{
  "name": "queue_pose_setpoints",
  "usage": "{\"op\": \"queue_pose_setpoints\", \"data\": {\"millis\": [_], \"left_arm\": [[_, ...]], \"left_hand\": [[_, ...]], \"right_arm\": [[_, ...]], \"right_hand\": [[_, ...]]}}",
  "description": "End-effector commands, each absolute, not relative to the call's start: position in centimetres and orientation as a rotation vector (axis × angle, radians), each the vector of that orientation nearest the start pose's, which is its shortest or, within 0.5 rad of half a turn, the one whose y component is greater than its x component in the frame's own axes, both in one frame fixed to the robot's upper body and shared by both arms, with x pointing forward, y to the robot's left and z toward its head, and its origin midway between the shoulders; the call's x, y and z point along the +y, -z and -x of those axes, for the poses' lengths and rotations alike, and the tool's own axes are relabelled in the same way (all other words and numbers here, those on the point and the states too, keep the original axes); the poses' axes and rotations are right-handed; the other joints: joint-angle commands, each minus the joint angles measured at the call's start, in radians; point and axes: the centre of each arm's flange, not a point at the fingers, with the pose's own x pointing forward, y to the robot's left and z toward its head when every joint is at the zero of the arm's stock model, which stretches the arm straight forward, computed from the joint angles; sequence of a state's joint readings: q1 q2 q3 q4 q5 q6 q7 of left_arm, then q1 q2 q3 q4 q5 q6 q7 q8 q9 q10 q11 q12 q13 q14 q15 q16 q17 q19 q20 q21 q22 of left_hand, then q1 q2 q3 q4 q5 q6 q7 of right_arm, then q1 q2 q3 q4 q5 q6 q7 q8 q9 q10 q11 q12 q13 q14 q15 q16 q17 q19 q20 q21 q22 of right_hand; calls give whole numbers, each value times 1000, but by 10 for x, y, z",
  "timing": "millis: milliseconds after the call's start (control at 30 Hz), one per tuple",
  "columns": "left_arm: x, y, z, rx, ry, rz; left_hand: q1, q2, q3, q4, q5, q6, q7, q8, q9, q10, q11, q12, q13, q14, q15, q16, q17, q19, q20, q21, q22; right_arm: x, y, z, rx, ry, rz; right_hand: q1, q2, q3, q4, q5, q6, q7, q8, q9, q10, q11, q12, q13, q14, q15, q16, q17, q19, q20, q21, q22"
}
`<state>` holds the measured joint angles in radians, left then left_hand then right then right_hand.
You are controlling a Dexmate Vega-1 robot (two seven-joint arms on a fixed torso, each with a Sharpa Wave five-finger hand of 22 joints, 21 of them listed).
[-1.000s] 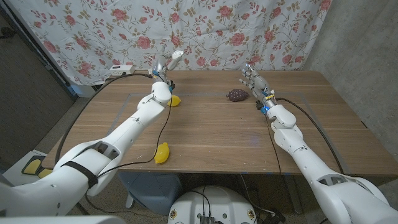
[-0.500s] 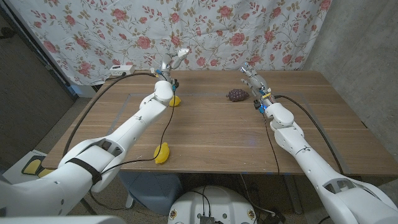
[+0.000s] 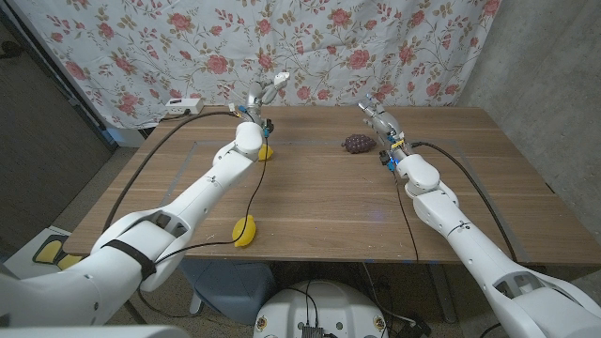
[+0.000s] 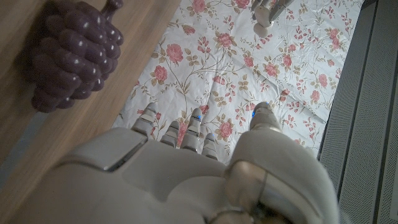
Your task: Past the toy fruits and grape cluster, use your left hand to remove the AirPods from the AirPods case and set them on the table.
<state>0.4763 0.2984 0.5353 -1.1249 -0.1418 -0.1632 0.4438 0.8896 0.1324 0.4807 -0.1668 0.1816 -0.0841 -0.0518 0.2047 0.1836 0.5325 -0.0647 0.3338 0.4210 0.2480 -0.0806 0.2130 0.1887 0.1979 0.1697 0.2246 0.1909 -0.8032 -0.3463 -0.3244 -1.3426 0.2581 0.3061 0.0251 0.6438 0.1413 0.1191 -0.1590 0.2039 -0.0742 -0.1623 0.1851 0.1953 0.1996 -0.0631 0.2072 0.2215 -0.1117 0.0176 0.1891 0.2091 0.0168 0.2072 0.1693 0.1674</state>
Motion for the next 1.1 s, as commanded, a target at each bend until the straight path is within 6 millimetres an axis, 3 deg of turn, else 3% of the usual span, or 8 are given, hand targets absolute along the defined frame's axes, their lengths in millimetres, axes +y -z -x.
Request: {"op": "queue_pose_setpoints", "data": {"millis": [33,100,267,467,700,833,933,1100], "left_arm": [[185,-109,-686,-762,-87,-210],[181,-108,-686,-752,-74,-205],[168,-103,-690,-748,-10,-188],[158,-100,-693,-727,41,-124],[152,-95,-693,-702,101,-57],[148,-93,-692,-698,108,-44],[146,-94,-692,-700,109,-43],[140,-92,-692,-692,144,-2]], "left_hand": [[3,8,-4,2,4,2,5,0,3,153,-151,8,2,1,-2,-4,1,-4,1,-2,2],[5,10,-6,3,4,22,24,6,3,157,-152,9,3,1,-1,-4,2,-4,1,-2,2],[7,14,-7,4,4,29,36,7,2,161,-152,11,4,3,-2,-3,2,-3,1,-1,2],[10,15,-8,4,4,34,41,8,2,164,-151,11,5,3,-2,-3,3,-5,0,-2,2],[12,17,-8,4,4,34,42,7,2,166,-152,11,6,1,-3,-4,3,-6,-1,-2,2],[14,18,-8,3,4,35,42,7,2,166,-152,11,6,0,-4,-4,3,-8,0,-3,2],[15,18,-9,3,4,36,42,7,2,166,-152,11,6,-1,-5,-4,3,-8,-1,-3,2],[17,19,-9,3,4,34,40,5,2,166,-152,11,7,-2,-3,-4,3,-9,-1,-3,2]], "right_arm": [[-206,-23,-641,-759,-234,232],[-205,-24,-641,-757,-235,226],[-204,-24,-641,-755,-241,226],[-203,-26,-640,-757,-223,244],[-203,-25,-639,-766,-234,281],[-200,-24,-637,-778,-227,303],[-198,-24,-637,-785,-223,313],[-193,-26,-636,-784,-220,364]], "right_hand": [[22,-1,9,-6,11,-14,-1,-1,2,-10,-1,1,3,-7,-8,9,-1,-6,2,8,3],[24,-1,10,-7,11,-15,0,0,2,-12,-1,0,3,-7,-10,9,-1,-6,2,8,3],[29,-2,13,-8,12,-15,5,2,2,-13,1,-1,3,-7,-8,11,-1,-5,1,10,3],[35,-4,16,-8,13,-19,6,2,2,-20,4,-3,3,-5,-11,13,-2,-3,-2,12,3],[69,-2,35,-14,18,-44,16,2,2,-31,-8,-5,5,-4,-22,18,-2,1,-3,15,2],[97,-3,49,-17,20,-52,13,5,1,-24,-30,1,8,-6,-33,20,-3,-1,-10,16,2],[107,-4,54,-17,21,-55,17,6,1,-20,-29,3,10,-4,-35,22,-3,0,-6,16,2],[133,-5,67,-17,23,-89,9,0,1,-31,-39,1,14,-12,-48,21,-3,-8,-26,14,1]]}}
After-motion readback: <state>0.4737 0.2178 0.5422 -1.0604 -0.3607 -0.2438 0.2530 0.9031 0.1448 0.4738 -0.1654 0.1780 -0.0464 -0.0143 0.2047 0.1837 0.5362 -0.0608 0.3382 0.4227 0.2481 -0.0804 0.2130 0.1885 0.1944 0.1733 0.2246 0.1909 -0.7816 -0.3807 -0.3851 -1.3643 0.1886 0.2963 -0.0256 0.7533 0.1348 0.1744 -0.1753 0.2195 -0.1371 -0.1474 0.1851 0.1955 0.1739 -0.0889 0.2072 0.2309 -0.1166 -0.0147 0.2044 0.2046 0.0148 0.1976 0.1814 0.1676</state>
